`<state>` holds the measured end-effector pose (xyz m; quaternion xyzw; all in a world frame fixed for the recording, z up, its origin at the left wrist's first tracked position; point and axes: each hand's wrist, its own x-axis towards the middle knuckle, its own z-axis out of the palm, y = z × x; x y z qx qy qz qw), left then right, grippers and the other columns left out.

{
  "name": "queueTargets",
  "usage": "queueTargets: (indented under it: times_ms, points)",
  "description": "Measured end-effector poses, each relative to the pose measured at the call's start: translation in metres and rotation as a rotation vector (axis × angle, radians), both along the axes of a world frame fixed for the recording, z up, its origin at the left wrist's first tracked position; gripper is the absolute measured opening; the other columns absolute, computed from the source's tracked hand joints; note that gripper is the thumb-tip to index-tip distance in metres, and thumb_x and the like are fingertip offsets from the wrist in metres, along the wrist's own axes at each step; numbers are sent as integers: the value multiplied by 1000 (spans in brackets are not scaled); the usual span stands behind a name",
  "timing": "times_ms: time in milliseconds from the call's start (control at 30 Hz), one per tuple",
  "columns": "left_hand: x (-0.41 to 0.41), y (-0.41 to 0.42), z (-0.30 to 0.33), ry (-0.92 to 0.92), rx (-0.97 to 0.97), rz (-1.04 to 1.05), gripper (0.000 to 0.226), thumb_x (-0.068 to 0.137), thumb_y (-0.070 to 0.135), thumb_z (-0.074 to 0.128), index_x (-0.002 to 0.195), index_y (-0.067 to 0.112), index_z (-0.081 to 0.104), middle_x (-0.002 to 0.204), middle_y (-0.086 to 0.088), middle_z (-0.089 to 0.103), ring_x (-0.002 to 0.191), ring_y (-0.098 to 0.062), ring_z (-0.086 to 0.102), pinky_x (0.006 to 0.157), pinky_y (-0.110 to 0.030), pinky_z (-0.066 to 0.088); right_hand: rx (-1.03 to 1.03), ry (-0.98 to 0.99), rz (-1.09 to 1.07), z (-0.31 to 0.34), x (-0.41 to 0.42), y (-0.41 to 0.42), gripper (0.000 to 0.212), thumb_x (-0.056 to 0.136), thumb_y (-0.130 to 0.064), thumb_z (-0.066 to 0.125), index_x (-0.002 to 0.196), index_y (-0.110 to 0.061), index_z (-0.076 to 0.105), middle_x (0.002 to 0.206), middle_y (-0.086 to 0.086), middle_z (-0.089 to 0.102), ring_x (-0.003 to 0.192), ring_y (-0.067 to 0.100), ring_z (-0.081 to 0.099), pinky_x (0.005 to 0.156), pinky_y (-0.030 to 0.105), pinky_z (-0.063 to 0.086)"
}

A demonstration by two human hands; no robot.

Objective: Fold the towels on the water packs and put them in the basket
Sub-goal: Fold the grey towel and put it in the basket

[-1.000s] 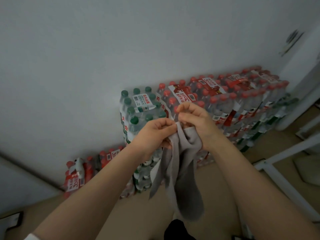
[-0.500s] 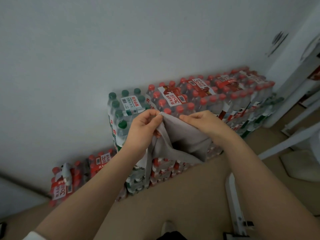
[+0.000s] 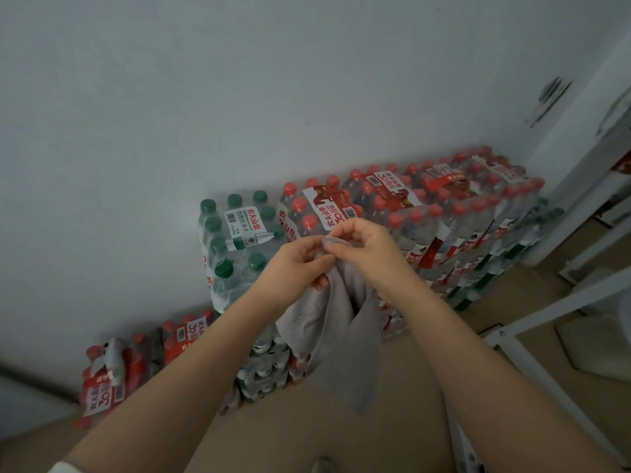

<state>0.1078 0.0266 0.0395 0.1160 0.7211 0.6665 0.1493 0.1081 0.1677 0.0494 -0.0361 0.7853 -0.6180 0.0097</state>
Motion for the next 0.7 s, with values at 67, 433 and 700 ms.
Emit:
queueTargets:
  times_ms: [67,433,700]
  points:
    - [-3,4,1,-6,2,-56,21,91,4,52,99,20,62,66,1,54,53,-4,50,59,-16,49,-58,-27,16,0,-1,6,12,81,-6,67,81,-18,65,86,5,69,86,16,66,81,26,54]
    - [-18,15,3,-65,-37,30,15,89,2,54,97,12,62,68,-5,63,55,-7,59,61,-18,54,382,197,91,-1,-15,25,18,86,-6,61,100,-10,72,88,-11,51,85,5,55,82,15,46]
    - [-18,15,14,-231,71,-43,24,87,-3,56,109,3,60,84,-12,68,69,-10,68,70,-18,57,12,103,255,-3,-18,33,30,84,8,56,91,-21,63,88,-2,64,84,4,62,80,18,51]
